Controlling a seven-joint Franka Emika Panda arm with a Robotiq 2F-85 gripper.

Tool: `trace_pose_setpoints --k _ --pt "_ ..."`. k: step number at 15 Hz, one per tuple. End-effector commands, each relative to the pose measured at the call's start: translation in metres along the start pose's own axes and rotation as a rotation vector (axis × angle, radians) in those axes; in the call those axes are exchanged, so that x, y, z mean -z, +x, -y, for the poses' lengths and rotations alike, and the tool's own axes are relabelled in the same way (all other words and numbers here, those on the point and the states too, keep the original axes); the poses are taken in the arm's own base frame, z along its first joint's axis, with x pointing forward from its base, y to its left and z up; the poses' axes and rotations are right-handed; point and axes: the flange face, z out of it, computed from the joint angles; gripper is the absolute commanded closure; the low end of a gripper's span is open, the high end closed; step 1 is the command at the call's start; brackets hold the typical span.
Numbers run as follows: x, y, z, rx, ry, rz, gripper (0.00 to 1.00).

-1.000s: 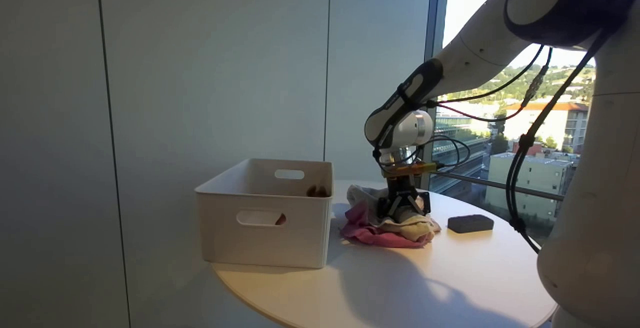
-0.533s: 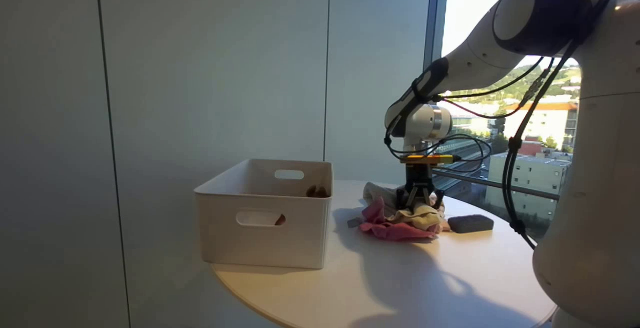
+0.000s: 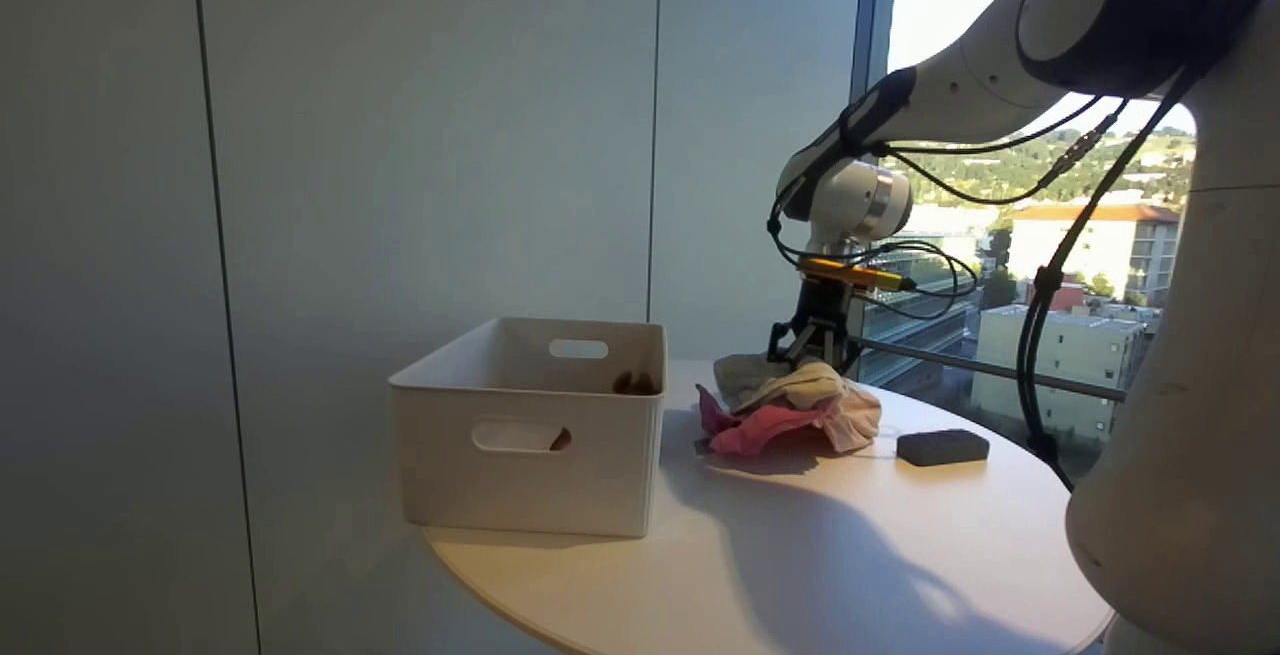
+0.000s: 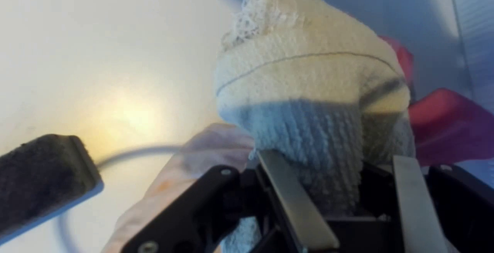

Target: Put all the cloths inside the white basket

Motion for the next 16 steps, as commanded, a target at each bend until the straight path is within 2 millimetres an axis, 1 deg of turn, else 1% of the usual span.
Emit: trace_pose_setpoints --k 1,4,7,10,11,14,15,16 --pt "0.067 -0.06 0.034 0.138 0.003 -0.144 0.9" --pt "0.118 -0.111 0.057 0.245 -0.034 -0.275 0.9" --pt "0.169 -0.164 0.075 0.353 -0.069 -0.406 0.9" --pt "0.213 -0.222 0.1 0.462 -0.101 -0.523 0.9" --pt "0.226 -0.242 0.113 0.503 -0.105 -0.56 0.9" --pt "0.252 -0.296 0.164 0.636 -0.104 -0.662 0.9" --pt "0.254 -0.313 0.185 0.686 -0.106 -0.693 0.9" --pt "0.257 -0.329 0.201 0.734 -0.105 -0.722 0.9"
